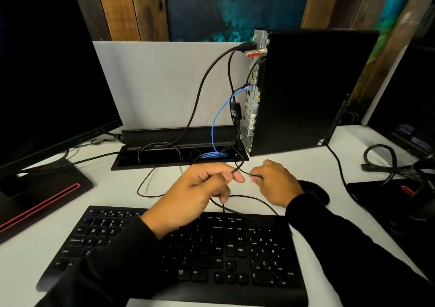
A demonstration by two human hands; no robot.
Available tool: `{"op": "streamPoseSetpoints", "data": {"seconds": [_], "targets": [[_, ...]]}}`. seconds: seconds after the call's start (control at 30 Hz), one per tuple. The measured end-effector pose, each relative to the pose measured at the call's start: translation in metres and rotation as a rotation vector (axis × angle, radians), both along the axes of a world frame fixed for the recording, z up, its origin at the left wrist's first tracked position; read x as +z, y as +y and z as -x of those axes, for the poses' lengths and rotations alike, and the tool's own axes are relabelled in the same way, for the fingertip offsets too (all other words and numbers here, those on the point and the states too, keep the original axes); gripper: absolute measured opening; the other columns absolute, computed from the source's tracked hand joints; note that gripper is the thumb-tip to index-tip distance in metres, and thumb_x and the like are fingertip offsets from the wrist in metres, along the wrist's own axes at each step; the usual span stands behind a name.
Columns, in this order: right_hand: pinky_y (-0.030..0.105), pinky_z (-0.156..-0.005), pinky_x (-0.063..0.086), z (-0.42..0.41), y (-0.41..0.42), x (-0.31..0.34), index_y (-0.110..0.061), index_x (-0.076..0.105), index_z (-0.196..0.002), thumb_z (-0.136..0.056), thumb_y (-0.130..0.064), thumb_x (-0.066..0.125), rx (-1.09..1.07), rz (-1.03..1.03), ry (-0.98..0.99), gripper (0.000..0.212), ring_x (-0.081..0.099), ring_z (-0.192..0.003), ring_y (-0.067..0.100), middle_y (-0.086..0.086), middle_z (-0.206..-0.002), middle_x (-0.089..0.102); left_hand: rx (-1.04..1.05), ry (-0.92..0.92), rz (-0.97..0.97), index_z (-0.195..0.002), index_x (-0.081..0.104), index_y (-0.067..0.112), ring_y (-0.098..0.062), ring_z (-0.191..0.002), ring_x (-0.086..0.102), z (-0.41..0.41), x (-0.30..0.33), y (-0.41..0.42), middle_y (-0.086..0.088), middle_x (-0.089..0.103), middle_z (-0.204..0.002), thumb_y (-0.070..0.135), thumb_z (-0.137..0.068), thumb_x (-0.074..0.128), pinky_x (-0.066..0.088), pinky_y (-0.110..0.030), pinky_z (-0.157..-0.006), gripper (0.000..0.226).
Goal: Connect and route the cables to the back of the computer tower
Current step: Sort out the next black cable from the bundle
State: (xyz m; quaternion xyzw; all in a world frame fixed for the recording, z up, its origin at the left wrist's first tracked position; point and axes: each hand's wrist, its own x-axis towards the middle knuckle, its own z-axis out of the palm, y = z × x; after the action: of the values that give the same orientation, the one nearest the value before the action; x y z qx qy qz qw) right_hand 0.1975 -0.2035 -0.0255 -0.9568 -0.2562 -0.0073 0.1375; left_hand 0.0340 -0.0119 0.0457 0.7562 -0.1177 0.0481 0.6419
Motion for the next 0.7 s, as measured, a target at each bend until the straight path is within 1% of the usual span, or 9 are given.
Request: {"op": "streamPoseSetpoints", "data": {"seconds": [0.1, 0.17, 0.2, 0.27, 0.33, 0.37, 0.43, 0.53, 0.7], "targets": [[0.032, -0.062, 0.042, -0.009, -0.011, -0.002, -0.020, 0.066, -0.083, -0.101, -0.019, 0.054, -0.156, 0.022, -0.071, 0.022, 0.061, -0.088, 0.030, -0.004, -0.085, 0.051, -0.034, -0.044, 0.018, -0.098, 0.072, 0.008, -0.016, -0.050, 0.045, 0.006, 0.001, -0.011, 0.008, 0.045, -0.054, 0.026, -0.096, 0.052, 0.055, -0.042, -0.069, 0.027], [0.036, -0.074, 0.051, -0.009, -0.017, 0.005, -0.027, 0.069, -0.113, -0.101, -0.025, 0.056, -0.230, 0.078, -0.106, 0.018, 0.058, -0.109, 0.031, 0.002, -0.109, 0.055, -0.007, -0.072, -0.052, -0.101, 0.073, 0.010, -0.010, -0.048, 0.043, 0.007, 0.000, -0.018, 0.015, 0.045, -0.054, 0.021, -0.101, 0.051, 0.051, -0.046, -0.064, 0.025], [0.039, -0.085, 0.053, -0.007, -0.019, 0.008, -0.030, 0.058, -0.137, -0.099, -0.033, 0.061, -0.205, 0.092, -0.118, 0.038, 0.052, -0.119, 0.029, 0.005, -0.125, 0.050, 0.006, -0.076, -0.073, -0.103, 0.073, 0.011, -0.009, -0.047, 0.040, 0.006, 0.000, -0.022, 0.016, 0.046, -0.053, 0.017, -0.104, 0.048, 0.049, -0.048, -0.060, 0.025], [0.033, -0.095, 0.050, 0.000, -0.015, 0.018, -0.037, 0.029, -0.158, -0.090, -0.041, 0.073, 0.029, -0.099, -0.106, 0.082, 0.046, -0.119, 0.021, 0.001, -0.134, 0.039, 0.017, -0.061, -0.062, -0.107, 0.072, 0.010, -0.007, -0.045, 0.036, 0.003, 0.000, -0.029, 0.017, 0.044, -0.050, 0.013, -0.106, 0.045, 0.044, -0.046, -0.052, 0.027], [0.022, -0.090, 0.049, 0.015, -0.006, 0.033, -0.039, 0.030, -0.158, -0.085, -0.028, 0.079, 0.345, -0.392, -0.019, 0.088, 0.053, -0.103, 0.015, -0.005, -0.131, 0.039, -0.005, -0.078, -0.100, -0.111, 0.070, 0.002, 0.004, -0.045, 0.046, 0.002, 0.000, -0.039, 0.014, 0.042, -0.050, 0.005, -0.108, 0.043, 0.046, -0.020, -0.052, 0.027], [0.021, -0.085, 0.050, 0.021, 0.001, 0.037, -0.034, 0.045, -0.152, -0.088, -0.020, 0.076, 0.458, -0.506, 0.005, 0.073, 0.056, -0.097, 0.016, -0.003, -0.130, 0.044, -0.030, -0.097, -0.151, -0.114, 0.068, -0.001, 0.012, -0.050, 0.051, 0.004, -0.002, -0.044, 0.012, 0.043, -0.052, 0.001, -0.107, 0.043, 0.040, -0.005, -0.056, 0.027], [0.028, -0.076, 0.052, 0.036, 0.013, 0.047, -0.015, 0.073, -0.112, -0.102, -0.026, 0.060, 0.514, -0.625, -0.047, 0.020, 0.062, -0.087, 0.018, 0.004, -0.113, 0.059, -0.073, -0.149, -0.203, -0.120, 0.066, -0.006, 0.020, -0.057, 0.053, 0.009, -0.005, -0.050, 0.009, 0.050, -0.064, -0.002, -0.106, 0.044, 0.035, 0.003, -0.059, 0.027], [0.034, -0.065, 0.051, 0.043, 0.015, 0.055, -0.004, 0.068, -0.077, -0.107, -0.045, 0.036, 0.394, -0.896, 0.076, 0.060, 0.063, -0.070, 0.023, 0.012, -0.079, 0.066, 0.074, -0.199, -0.174, -0.115, 0.070, -0.001, 0.012, -0.057, 0.053, 0.003, -0.009, -0.038, 0.022, 0.058, -0.062, 0.005, -0.105, 0.050, 0.037, -0.001, -0.059, 0.023], [0.025, -0.050, 0.026, 0.048, 0.019, 0.064, -0.014, 0.036, -0.056, -0.104, -0.033, 0.056, 0.295, -0.857, -0.196, 0.055, 0.030, -0.049, 0.014, 0.002, -0.052, 0.033, 0.307, -0.136, -0.394, -0.084, 0.067, 0.014, -0.009, -0.061, 0.044, -0.038, -0.027, 0.032, -0.003, 0.051, -0.065, 0.019, -0.100, 0.065, 0.041, -0.028, -0.060, 0.016]]}}
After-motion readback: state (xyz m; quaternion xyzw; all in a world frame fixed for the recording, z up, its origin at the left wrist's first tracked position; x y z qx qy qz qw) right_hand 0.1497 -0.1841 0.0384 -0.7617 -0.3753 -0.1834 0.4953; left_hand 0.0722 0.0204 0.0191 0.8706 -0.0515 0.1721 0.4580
